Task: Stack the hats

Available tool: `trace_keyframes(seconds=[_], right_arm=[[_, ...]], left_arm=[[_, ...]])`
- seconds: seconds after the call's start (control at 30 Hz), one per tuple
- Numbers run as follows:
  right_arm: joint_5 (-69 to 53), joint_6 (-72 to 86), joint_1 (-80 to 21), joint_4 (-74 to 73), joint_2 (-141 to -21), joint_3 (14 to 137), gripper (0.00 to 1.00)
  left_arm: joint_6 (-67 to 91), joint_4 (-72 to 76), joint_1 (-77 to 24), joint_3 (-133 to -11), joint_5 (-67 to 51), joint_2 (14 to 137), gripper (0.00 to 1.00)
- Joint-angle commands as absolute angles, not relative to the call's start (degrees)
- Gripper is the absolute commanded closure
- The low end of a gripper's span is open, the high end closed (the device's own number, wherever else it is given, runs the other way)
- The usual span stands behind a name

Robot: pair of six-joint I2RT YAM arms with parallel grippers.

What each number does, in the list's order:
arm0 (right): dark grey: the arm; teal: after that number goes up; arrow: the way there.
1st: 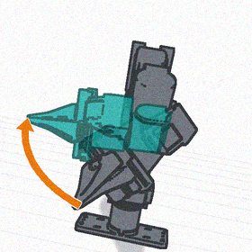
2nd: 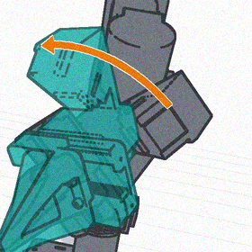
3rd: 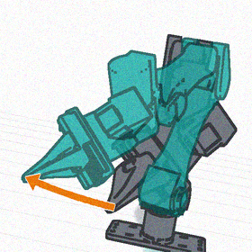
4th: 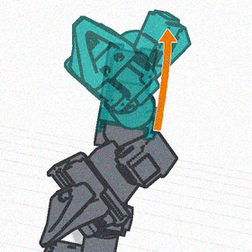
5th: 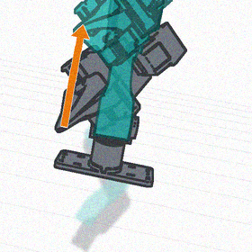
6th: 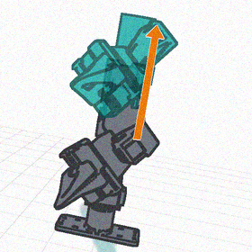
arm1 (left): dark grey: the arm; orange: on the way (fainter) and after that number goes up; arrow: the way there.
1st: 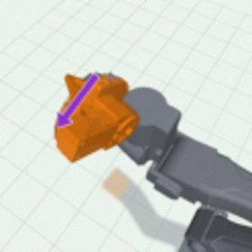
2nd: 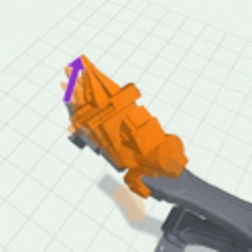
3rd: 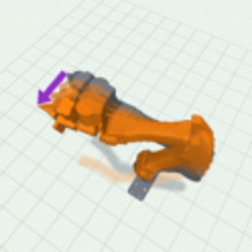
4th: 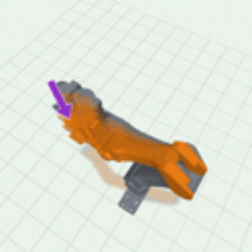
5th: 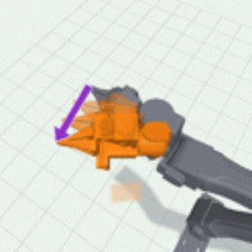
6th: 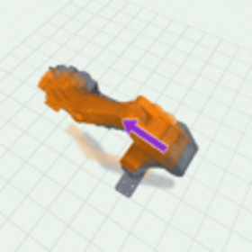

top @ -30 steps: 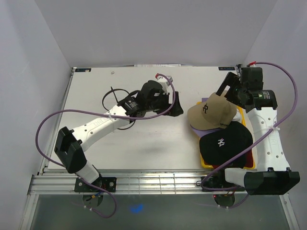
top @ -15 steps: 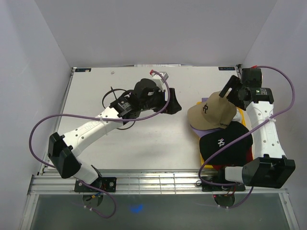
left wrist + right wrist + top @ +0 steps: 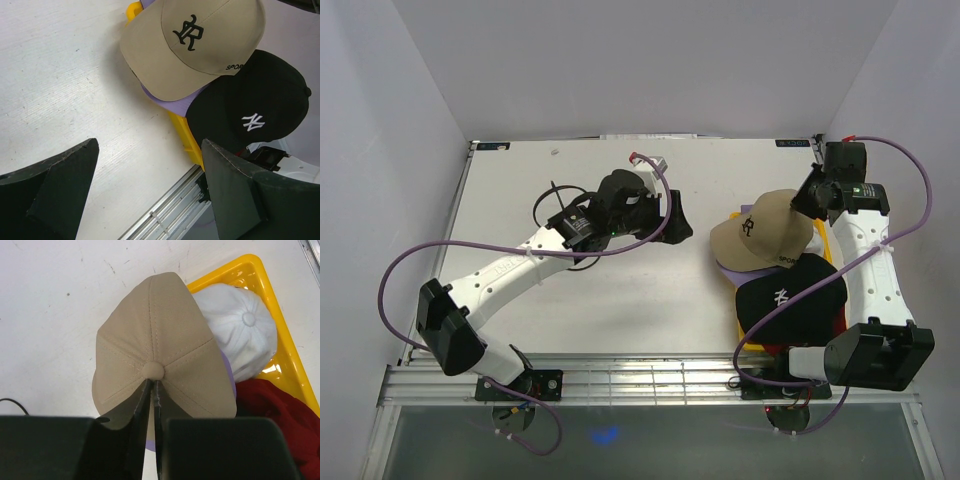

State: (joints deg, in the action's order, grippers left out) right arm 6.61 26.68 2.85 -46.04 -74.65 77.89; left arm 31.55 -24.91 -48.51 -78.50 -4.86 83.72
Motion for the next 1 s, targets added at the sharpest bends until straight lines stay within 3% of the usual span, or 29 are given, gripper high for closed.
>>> trace_keyframes(seconds=[0.0, 0.07, 0.23, 0.57, 0.73, 0.83, 0.97], right_arm=[[5.19, 26.1, 3.16, -44.12, -74.79, 79.37, 0.89], [5.01, 25.67, 3.16, -44.21, -74.79, 80.07, 0.89], [6.76, 24.7, 3.16, -44.65, -75.15, 79.98, 0.62], [7.03, 23.64, 3.34, -43.51, -76.46, 80.33, 0.3], [5.89, 23.55, 3.34, -42.63, -77.34, 78.93, 0.34], [5.71, 23.73, 3.34, -41.66, -77.17, 77.96, 0.56], [5.8, 23.73, 3.34, -41.66, -77.34, 77.87, 0.71]], left_arm=[[31.82, -25.22, -48.6, -78.22, -3.6, 80.33, 0.06], [31.73, -25.4, -48.6, -78.31, -3.52, 80.16, 0.06], [31.64, -25.58, -48.6, -78.22, -3.43, 80.33, 0.06], [31.55, -26.01, -48.6, -78.4, -3.08, 80.51, 0.06], [31.81, -25.93, -48.6, -78.05, -3.08, 80.42, 0.06], [31.82, -25.93, -48.6, -77.78, -3.08, 80.33, 0.06], [31.9, -25.93, -48.6, -77.52, -2.99, 80.07, 0.06]])
